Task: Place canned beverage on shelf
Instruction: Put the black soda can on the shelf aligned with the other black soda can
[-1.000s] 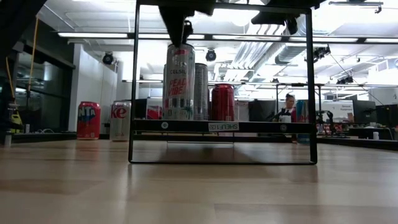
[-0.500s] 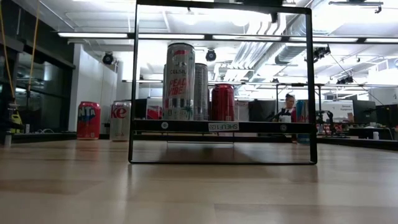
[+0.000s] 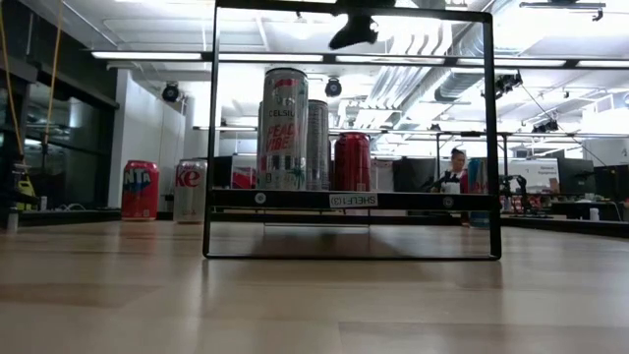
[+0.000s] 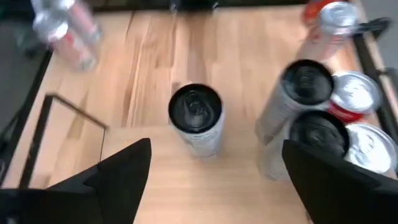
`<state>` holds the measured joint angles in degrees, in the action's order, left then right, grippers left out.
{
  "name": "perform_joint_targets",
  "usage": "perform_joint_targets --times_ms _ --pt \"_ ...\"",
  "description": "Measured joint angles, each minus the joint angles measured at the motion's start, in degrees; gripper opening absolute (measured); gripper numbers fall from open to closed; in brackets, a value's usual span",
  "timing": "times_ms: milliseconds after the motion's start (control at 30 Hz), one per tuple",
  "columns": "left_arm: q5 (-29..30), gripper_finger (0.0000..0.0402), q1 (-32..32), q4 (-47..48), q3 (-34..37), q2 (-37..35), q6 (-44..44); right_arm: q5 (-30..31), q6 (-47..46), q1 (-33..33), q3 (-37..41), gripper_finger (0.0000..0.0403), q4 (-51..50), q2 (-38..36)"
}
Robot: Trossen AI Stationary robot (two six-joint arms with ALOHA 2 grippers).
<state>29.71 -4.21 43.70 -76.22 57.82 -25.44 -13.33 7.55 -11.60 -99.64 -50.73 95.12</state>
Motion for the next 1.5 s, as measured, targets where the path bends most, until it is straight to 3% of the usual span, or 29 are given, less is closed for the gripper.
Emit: perform_joint_targets --times_ms 333,433,567,800,1033,1500 --pt "1.08 0.0353 -0.02 -0.6 0.1 -0.76 0.65 -9.36 15.14 0.56 -14.96 0.0351 -10.39 14.93" --pt "1.05 0.0353 -0.02 -0.28 0.1 -0.76 0.62 -8.89 21.61 1.23 -15.58 0.0351 -9.51 16.38" --pt "0.95 0.0353 -0.02 -0.28 0.1 -1.0 0.62 -3.11 24.77 2.44 -15.64 0.0351 -9.19 16.76" --pt "0.92 0.0353 -0.02 -5.1 0.12 -3.88 2.25 -1.07 34.16 4.01 -15.75 0.035 -10.21 17.41" --pt "0.99 0.0353 -0.01 -11.58 0.08 -6.67 5.05 3.36 36.14 4.59 -15.69 0.035 -8.99 20.21" --pt "1.14 0.0353 0.0 -11.73 0.08 -7.18 5.06 2.93 34.89 4.59 -15.66 0.035 -6.86 20.16"
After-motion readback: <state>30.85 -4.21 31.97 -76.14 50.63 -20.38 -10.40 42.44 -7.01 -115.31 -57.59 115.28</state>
